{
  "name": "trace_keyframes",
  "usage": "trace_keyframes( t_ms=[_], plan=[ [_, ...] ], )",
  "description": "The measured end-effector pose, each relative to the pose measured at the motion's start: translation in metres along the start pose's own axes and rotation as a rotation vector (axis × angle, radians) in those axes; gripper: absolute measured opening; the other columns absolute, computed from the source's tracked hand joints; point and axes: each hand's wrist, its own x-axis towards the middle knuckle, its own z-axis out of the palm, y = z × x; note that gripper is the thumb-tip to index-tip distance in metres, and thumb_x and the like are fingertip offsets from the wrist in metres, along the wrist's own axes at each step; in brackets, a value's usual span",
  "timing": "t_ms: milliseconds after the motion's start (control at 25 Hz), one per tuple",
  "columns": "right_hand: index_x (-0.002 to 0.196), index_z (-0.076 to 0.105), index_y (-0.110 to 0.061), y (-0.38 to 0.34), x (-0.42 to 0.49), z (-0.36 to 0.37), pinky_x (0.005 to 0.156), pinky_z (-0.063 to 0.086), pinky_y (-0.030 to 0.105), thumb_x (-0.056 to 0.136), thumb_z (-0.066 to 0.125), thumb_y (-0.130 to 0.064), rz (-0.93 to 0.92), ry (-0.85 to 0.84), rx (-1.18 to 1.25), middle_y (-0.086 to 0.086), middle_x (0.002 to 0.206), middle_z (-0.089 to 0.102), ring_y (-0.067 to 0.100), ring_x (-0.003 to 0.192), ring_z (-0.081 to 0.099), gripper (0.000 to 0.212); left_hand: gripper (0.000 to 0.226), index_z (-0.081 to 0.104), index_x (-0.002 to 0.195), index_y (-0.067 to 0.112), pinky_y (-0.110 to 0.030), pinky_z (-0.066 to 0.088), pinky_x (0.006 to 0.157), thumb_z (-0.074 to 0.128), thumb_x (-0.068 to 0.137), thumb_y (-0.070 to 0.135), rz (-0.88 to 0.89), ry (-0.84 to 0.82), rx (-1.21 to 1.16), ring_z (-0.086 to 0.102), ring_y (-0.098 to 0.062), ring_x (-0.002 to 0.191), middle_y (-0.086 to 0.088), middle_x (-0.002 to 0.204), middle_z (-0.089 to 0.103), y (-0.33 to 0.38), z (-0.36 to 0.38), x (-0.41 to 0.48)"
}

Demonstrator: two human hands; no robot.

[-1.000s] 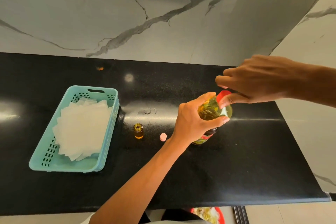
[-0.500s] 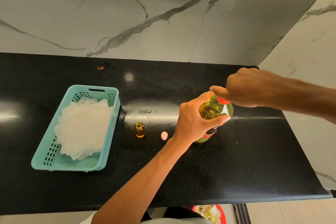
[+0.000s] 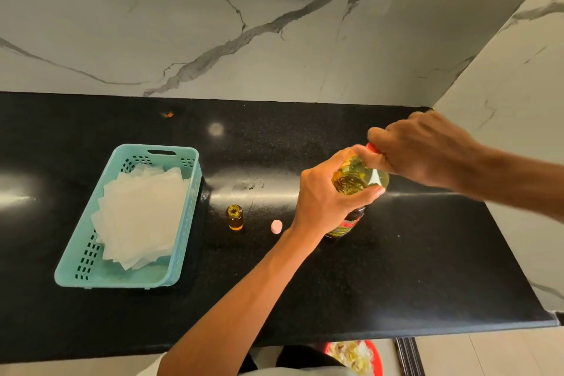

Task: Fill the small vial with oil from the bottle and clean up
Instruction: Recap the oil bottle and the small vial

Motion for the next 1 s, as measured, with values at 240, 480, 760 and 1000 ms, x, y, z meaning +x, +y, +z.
trace_keyframes(
  t_ms=[240, 480, 760, 1000],
  plan=[
    [0.058, 0.054, -0.016, -0.042, -0.004, 0.017, 0.044, 0.034, 0.024, 0.086, 0.017, -0.077, 0.788, 0.199, 0.504, 0.000, 0.050, 0.051, 0.012, 0.044, 0.049, 0.076, 0.060, 0.062, 0.133, 0.018, -0.024, 0.059, 0.091, 0.084, 0.081, 0.039, 0.013, -0.018, 0.008, 0.071, -0.007, 0.104, 0.003, 0.114, 0.075, -0.002, -0.001, 0.000],
    [0.131, 0.049, -0.021, -0.146, -0.036, 0.118, 0.091, 0.054, 0.034, 0.077, 0.062, -0.066, 1.084, 0.811, 1.033, -0.001, 0.126, 0.060, 0.015, 0.112, 0.060, 0.073, 0.075, 0.043, 0.152, 0.027, -0.041, 0.053, 0.106, 0.079, 0.087, 0.035, -0.137, -0.132, -0.130, 0.061, -0.012, 0.127, 0.003, 0.142, 0.061, -0.003, 0.000, -0.009],
    [0.127, 0.043, -0.041, -0.149, -0.002, 0.157, 0.083, 0.046, 0.005, 0.068, 0.071, -0.067, 1.017, 0.811, 1.168, -0.030, 0.115, 0.051, -0.007, 0.106, 0.056, 0.070, 0.077, 0.040, 0.154, 0.025, -0.040, 0.052, 0.107, 0.078, 0.088, 0.033, -0.169, -0.074, -0.139, 0.057, -0.011, 0.131, 0.002, 0.147, 0.056, -0.005, 0.003, -0.011],
    [0.133, 0.044, -0.027, -0.121, 0.027, 0.178, 0.097, 0.050, 0.031, 0.068, 0.077, -0.064, 0.999, 0.846, 1.129, -0.012, 0.125, 0.055, 0.005, 0.118, 0.054, 0.081, 0.055, 0.043, 0.152, 0.023, -0.030, 0.046, 0.112, 0.061, 0.100, 0.030, -0.282, 0.069, -0.382, 0.054, -0.003, 0.134, 0.003, 0.149, 0.056, -0.019, -0.017, -0.009]
  ],
)
